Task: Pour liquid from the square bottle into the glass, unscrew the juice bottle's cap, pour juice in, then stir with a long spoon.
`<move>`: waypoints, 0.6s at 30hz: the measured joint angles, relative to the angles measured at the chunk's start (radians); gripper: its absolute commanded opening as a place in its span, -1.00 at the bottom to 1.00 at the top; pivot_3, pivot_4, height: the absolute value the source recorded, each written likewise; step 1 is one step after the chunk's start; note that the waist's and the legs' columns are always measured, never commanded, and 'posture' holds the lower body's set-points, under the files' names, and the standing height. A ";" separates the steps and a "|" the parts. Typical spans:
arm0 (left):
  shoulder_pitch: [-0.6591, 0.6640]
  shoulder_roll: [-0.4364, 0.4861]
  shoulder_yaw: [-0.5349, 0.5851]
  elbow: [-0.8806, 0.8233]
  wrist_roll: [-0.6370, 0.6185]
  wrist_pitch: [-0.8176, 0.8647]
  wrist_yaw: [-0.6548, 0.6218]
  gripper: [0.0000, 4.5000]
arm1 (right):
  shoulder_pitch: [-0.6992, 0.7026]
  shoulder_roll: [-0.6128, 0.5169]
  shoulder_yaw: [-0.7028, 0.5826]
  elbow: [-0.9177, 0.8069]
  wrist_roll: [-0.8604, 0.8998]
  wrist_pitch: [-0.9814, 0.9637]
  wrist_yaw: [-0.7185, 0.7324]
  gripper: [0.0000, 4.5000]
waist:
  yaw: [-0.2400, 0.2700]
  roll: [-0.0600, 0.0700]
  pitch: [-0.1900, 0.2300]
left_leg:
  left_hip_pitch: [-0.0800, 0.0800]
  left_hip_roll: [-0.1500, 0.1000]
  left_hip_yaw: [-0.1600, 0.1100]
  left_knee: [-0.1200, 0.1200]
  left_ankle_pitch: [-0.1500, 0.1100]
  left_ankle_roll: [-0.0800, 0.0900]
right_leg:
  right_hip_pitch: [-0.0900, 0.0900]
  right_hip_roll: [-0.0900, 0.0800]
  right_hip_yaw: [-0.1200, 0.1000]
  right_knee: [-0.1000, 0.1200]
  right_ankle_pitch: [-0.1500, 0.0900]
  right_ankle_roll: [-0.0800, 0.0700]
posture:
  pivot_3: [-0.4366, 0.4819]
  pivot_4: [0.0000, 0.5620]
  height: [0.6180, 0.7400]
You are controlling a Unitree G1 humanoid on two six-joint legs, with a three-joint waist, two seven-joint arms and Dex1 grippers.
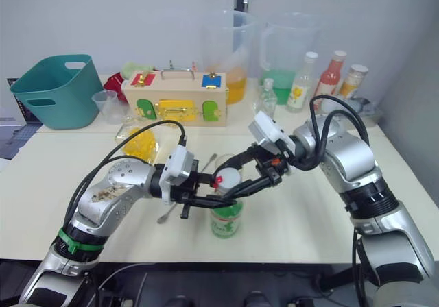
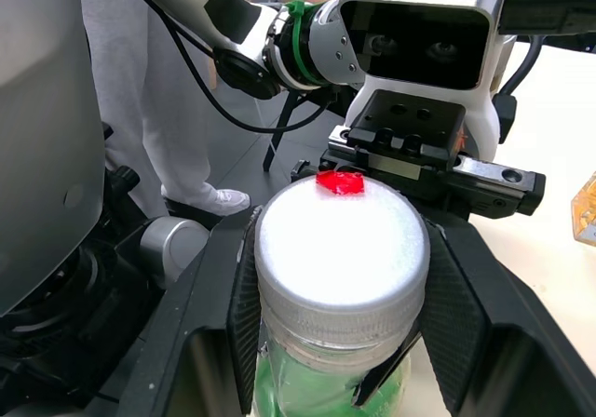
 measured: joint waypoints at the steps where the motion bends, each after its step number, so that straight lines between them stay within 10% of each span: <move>1: 0.000 0.000 0.000 -0.001 0.000 0.000 0.000 -0.52 | 0.000 0.000 -0.005 -0.004 0.003 0.022 0.000 -0.22 | 0.000 0.000 0.000 | -0.001 0.000 0.000 0.000 0.000 0.000 | -0.001 0.000 0.000 0.000 0.000 0.000 | -0.05 -0.47 1.00; 18: -0.023 -0.010 0.006 -0.006 -0.011 0.002 0.002 -0.52 | -0.026 -0.013 -0.042 -0.032 0.020 0.133 -0.001 -0.22 | 0.008 0.000 0.001 | -0.013 -0.001 0.000 0.004 0.000 -0.001 | -0.019 -0.001 0.000 0.013 0.001 -0.001 | -0.05 -0.47 1.00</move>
